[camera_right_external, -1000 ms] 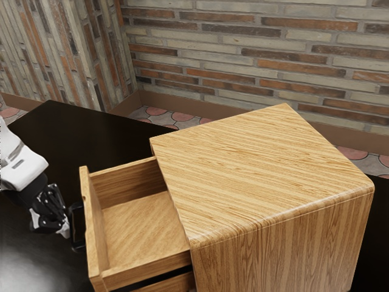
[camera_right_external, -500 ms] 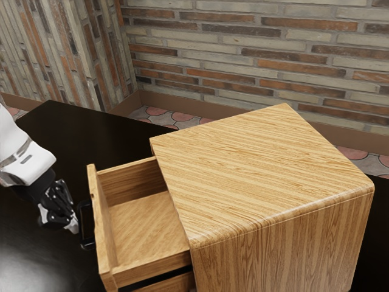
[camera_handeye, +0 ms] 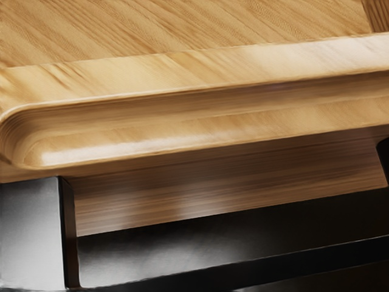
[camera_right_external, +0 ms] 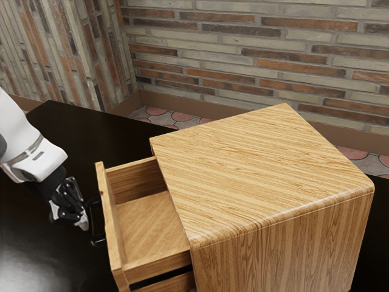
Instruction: Push the drawer handle with one arm to close the drawer
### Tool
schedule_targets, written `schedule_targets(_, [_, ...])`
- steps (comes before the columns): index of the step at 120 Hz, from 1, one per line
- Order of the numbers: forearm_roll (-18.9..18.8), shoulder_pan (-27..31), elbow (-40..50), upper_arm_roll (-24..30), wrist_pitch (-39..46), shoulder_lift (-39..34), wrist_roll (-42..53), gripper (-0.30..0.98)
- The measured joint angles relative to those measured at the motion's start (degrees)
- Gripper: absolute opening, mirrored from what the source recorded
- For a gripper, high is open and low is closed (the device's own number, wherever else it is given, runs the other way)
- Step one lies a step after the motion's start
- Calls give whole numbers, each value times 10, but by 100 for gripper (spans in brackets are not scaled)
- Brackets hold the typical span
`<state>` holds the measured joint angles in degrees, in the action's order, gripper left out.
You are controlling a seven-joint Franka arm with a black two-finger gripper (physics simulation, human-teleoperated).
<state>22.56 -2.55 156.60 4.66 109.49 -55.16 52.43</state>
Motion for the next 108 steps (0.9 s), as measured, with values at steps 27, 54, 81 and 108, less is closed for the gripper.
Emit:
schedule_targets(27, [2, 0, -8, 4, 11, 17, 0, -10])
schedule_targets(54, [9, 1, -20, 21, 19, 33, 0, -10])
schedule_targets(81, [21, 2, -25, 32, 25, 39, 0, -10])
schedule_targets(108, [24, 1, -33, 33, 31, 53, 0, -10])
